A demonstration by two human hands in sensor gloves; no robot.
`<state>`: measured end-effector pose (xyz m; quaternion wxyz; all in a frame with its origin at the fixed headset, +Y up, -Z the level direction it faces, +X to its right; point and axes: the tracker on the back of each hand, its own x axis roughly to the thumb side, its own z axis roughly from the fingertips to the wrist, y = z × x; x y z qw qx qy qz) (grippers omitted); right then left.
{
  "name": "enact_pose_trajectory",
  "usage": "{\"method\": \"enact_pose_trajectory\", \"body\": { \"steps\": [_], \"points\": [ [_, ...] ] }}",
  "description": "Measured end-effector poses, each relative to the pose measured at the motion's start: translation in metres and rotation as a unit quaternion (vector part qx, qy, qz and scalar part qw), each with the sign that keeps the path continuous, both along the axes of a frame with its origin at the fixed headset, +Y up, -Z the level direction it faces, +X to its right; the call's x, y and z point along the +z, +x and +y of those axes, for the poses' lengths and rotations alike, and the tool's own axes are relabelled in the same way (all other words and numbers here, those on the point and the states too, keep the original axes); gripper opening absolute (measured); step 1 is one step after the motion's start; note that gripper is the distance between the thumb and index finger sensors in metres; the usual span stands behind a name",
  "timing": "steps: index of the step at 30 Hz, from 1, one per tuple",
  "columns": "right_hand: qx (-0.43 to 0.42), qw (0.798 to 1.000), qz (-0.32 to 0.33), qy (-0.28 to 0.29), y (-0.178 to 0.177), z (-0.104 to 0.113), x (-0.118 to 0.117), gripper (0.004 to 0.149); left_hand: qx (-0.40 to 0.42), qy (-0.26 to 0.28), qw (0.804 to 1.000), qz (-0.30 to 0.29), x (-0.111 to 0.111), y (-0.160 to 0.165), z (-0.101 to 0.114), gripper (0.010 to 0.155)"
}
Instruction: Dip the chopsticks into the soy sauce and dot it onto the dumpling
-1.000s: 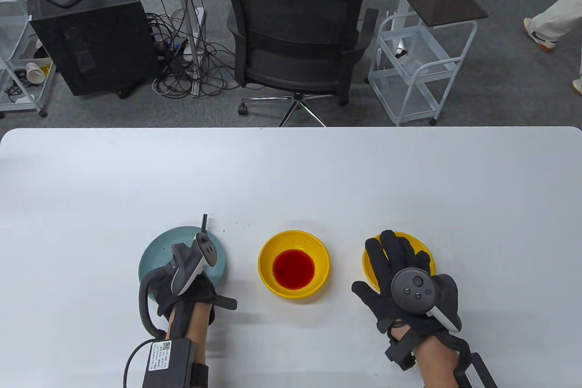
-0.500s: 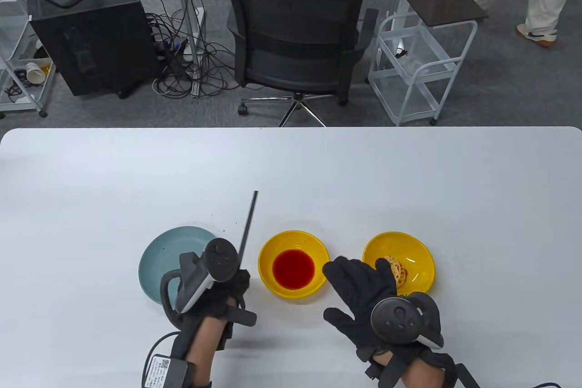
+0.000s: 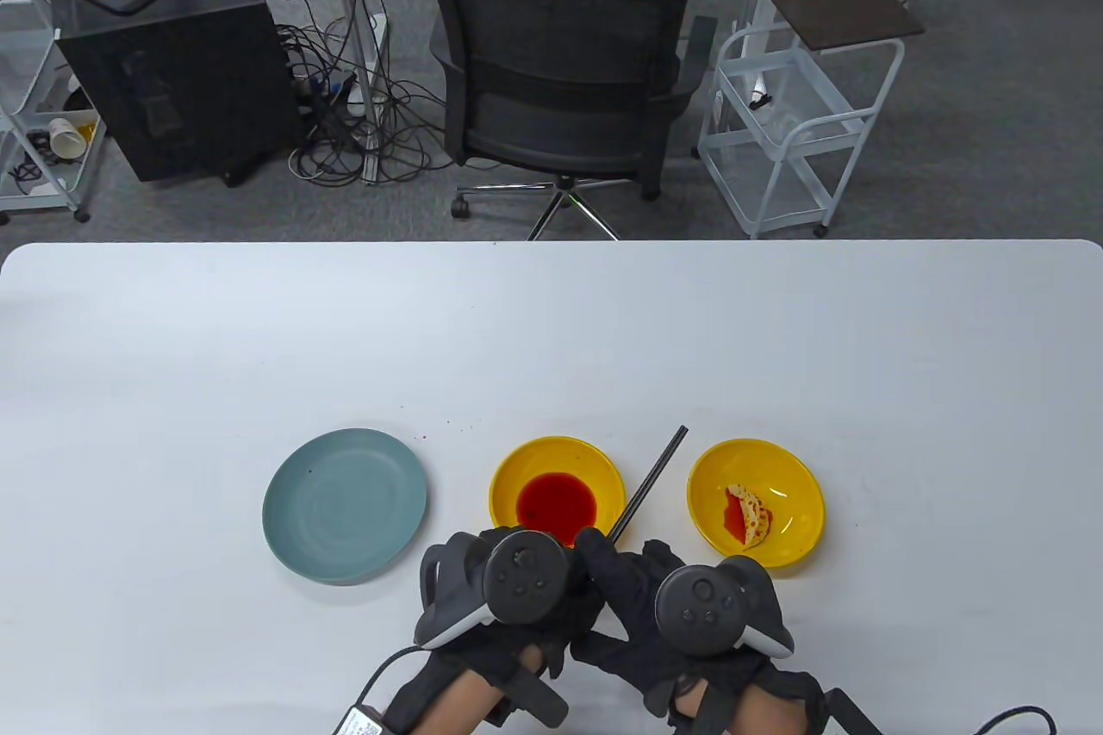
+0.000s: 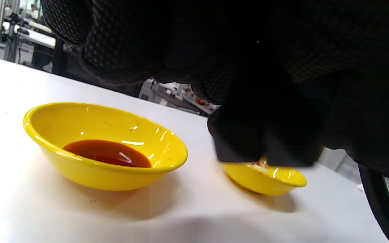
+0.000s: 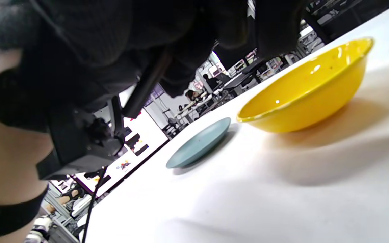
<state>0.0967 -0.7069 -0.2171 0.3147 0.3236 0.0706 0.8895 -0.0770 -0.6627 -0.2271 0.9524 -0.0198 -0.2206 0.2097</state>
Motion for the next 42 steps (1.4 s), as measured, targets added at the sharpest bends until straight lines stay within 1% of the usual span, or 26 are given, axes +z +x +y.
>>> {"method": "enact_pose_trajectory", "body": {
  "steps": [2,4,5,6,8,10,12,13,15,17,18,19,22,23,24,26,28,33,35,36,42],
  "points": [
    [-0.003,1.0,-0.004,0.005,0.002,0.005,0.001,0.091,0.009,0.0,1.0,-0.005,0.0,-0.002,0.002,0.054],
    [-0.003,0.999,-0.028,0.026,0.007,0.011,0.001,0.084,0.056,0.003,0.998,-0.009,-0.001,-0.009,0.003,0.057],
    [-0.005,0.998,-0.049,0.048,0.013,0.016,0.0,0.083,0.097,-0.004,0.995,-0.013,-0.004,-0.014,0.003,0.063],
    [-0.014,0.995,-0.069,0.064,0.018,0.021,0.0,0.082,0.119,-0.016,0.993,-0.02,-0.006,-0.019,0.003,0.068],
    [-0.06,0.986,-0.119,0.099,0.03,0.029,-0.001,0.081,0.189,-0.019,0.982,0.0,-0.014,-0.035,-0.001,0.07],
    [-0.086,0.976,-0.165,0.112,0.042,0.037,-0.003,0.077,0.221,-0.016,0.975,0.029,-0.023,-0.053,-0.007,0.073],
    [-0.11,0.968,-0.191,0.122,0.048,0.041,-0.003,0.072,0.207,-0.027,0.976,0.061,-0.033,-0.069,-0.013,0.073],
    [-0.115,0.965,-0.199,0.124,0.05,0.043,-0.003,0.07,0.197,-0.024,0.977,0.076,-0.036,-0.075,-0.015,0.073],
    [-0.132,0.963,-0.2,0.123,0.055,0.046,-0.002,0.07,0.149,0.001,0.978,0.144,-0.046,-0.094,-0.024,0.076],
    [-0.159,0.963,-0.185,0.111,0.055,0.046,-0.002,0.07,0.095,0.032,0.98,0.173,-0.053,-0.107,-0.03,0.075],
    [-0.171,0.964,-0.176,0.106,0.055,0.046,-0.002,0.072,0.078,0.028,0.979,0.188,-0.056,-0.111,-0.033,0.075],
    [-0.18,0.965,-0.161,0.105,0.054,0.045,-0.002,0.073,0.052,0.011,0.977,0.209,-0.059,-0.116,-0.038,0.076],
    [-0.198,0.966,-0.14,0.094,0.054,0.041,-0.002,0.076,0.028,0.004,0.976,0.214,-0.066,-0.124,-0.048,0.076],
    [-0.225,0.962,-0.134,0.08,0.054,0.038,-0.004,0.077,0.018,-0.018,0.974,0.224,-0.068,-0.126,-0.051,0.076],
    [-0.247,0.959,-0.128,0.059,0.054,0.035,-0.005,0.077,0.013,-0.027,0.974,0.225,-0.068,-0.126,-0.053,0.076],
    [-0.269,0.956,-0.117,0.001,0.054,0.029,-0.008,0.071,0.015,-0.022,0.974,0.223,-0.069,-0.127,-0.054,0.076],
    [-0.272,0.955,-0.123,-0.011,0.055,0.024,-0.01,0.066,0.018,-0.035,0.974,0.224,-0.069,-0.125,-0.054,0.076],
    [-0.229,0.961,-0.155,-0.011,0.05,0.016,-0.013,0.063,0.013,-0.027,0.977,0.213,-0.068,-0.118,-0.051,0.077],
    [-0.209,0.967,-0.148,-0.008,0.044,0.012,-0.014,0.058,0.005,-0.027,0.977,0.211,-0.068,-0.116,-0.051,0.077],
    [-0.196,0.968,-0.155,-0.012,0.042,0.01,-0.015,0.057,0.002,-0.028,0.978,0.208,-0.068,-0.116,-0.051,0.077],
    [-0.146,0.974,-0.172,-0.011,0.03,-0.001,-0.019,0.052,-0.008,-0.025,0.978,0.209,-0.068,-0.12,-0.051,0.077]
  ]
}}
